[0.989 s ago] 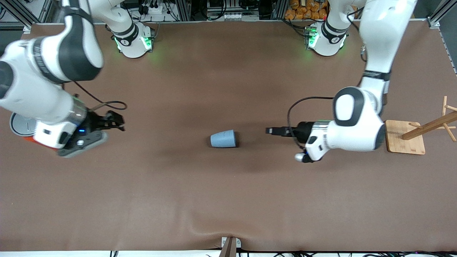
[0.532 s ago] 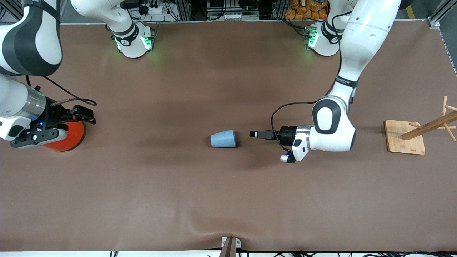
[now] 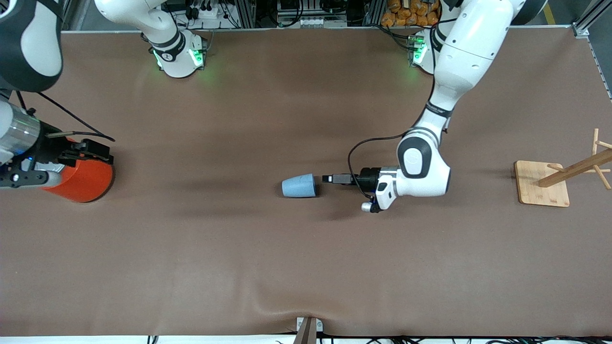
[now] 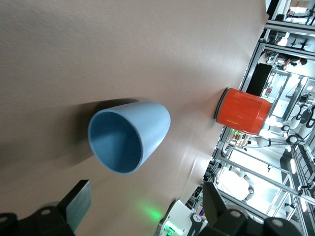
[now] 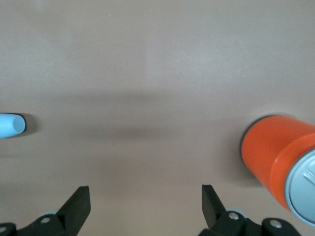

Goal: Flip cup

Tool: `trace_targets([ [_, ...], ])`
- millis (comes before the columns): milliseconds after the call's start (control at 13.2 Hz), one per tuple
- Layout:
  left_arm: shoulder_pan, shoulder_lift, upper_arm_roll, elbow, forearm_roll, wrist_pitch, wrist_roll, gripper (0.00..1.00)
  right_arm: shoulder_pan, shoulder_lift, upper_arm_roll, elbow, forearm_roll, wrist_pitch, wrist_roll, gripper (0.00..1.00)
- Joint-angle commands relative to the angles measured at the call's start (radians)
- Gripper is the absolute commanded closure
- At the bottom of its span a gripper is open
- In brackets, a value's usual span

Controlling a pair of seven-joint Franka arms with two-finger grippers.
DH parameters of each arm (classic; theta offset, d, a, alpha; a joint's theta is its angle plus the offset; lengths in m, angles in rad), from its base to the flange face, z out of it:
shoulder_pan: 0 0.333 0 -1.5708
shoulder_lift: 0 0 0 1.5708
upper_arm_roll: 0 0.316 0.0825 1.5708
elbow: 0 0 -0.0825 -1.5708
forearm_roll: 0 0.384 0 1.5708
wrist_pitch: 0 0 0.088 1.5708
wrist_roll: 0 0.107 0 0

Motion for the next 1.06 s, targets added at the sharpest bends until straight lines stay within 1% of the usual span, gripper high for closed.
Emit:
trace_targets([
  [0,-0.024,0.036,0.004,0.013,-0.079,0.020,0.057,0.00,0.004,-0.032,-0.018,0.016,-0.015,-0.050,0.026,0.00],
  [76,-0.027,0.050,0.004,0.032,-0.086,0.022,0.059,0.00,-0.016,-0.046,-0.007,0.016,-0.015,-0.064,0.026,0.00],
  [152,-0.027,0.068,0.004,0.047,-0.092,0.020,0.064,0.00,-0.051,-0.058,0.020,0.016,-0.014,-0.076,0.025,0.00],
  [228,-0.031,0.081,0.004,0.071,-0.102,0.022,0.065,0.00,-0.112,-0.064,0.077,0.020,-0.020,-0.082,0.025,0.00],
  [380,-0.051,0.115,0.004,0.093,-0.140,0.022,0.070,0.00,-0.263,-0.104,0.251,0.025,-0.076,-0.099,0.031,0.00],
  [532,-0.064,0.119,0.004,0.093,-0.157,0.022,0.074,0.00,-0.370,-0.144,0.382,0.023,-0.120,-0.125,0.069,0.00],
  [760,-0.064,0.133,0.004,0.095,-0.180,0.022,0.077,0.00,-0.429,-0.196,0.456,0.020,-0.144,-0.176,0.106,0.00],
  [989,-0.064,0.142,0.006,0.122,-0.186,0.022,0.091,0.00,-0.557,-0.231,0.600,0.017,-0.170,-0.197,0.118,0.00],
])
